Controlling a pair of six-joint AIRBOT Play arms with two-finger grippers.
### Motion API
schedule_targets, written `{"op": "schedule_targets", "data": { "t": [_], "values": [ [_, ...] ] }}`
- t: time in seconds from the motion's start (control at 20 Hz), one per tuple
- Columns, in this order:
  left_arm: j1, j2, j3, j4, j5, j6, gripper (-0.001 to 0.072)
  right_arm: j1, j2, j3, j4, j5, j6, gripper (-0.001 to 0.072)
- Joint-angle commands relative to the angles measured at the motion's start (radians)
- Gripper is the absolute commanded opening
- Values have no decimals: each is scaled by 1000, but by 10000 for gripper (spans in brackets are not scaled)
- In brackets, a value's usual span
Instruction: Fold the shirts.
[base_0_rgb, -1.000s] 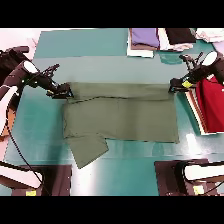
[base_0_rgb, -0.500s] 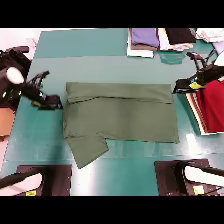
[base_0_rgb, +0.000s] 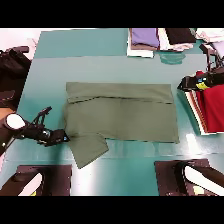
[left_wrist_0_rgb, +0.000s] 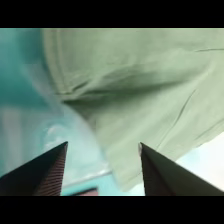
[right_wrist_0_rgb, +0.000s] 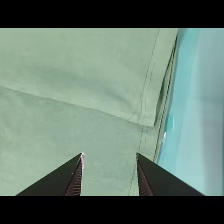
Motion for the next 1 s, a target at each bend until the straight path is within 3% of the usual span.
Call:
{"op": "schedule_targets", "data": {
  "t": [0.0, 0.1, 0.2, 0.25, 0.3, 0.55, 0.85, 0.9, 0.95],
  "values": [
    [0, 23, -98, -145, 106, 56, 524, 0, 13, -5, 8, -7, 0, 385],
    [-24, 23, -117, -205, 158, 92, 523, 0, 13, -5, 9, 1, 1, 385],
    [-105, 23, -118, -209, 204, 92, 284, 0, 13, -5, 9, 17, 1, 385],
    [-129, 23, -114, -210, 209, 91, 115, 0, 13, -5, 8, 38, 1, 385],
    [-132, 23, -99, -209, 188, 100, 24, -4, 13, -6, -5, 76, -2, 384],
    [-132, 23, 28, -105, 76, 99, 23, -175, 26, -196, -3, 265, -42, 385],
    [-132, 23, 41, -109, 90, 100, 23, -441, 109, -612, 35, 193, -106, 399],
    [-132, 23, 41, -109, 90, 100, 23, -461, 118, -655, 64, 168, -118, 474],
    [-132, 23, 41, -109, 90, 100, 23, -472, 126, -690, 101, 141, -119, 484]
  ]
}}
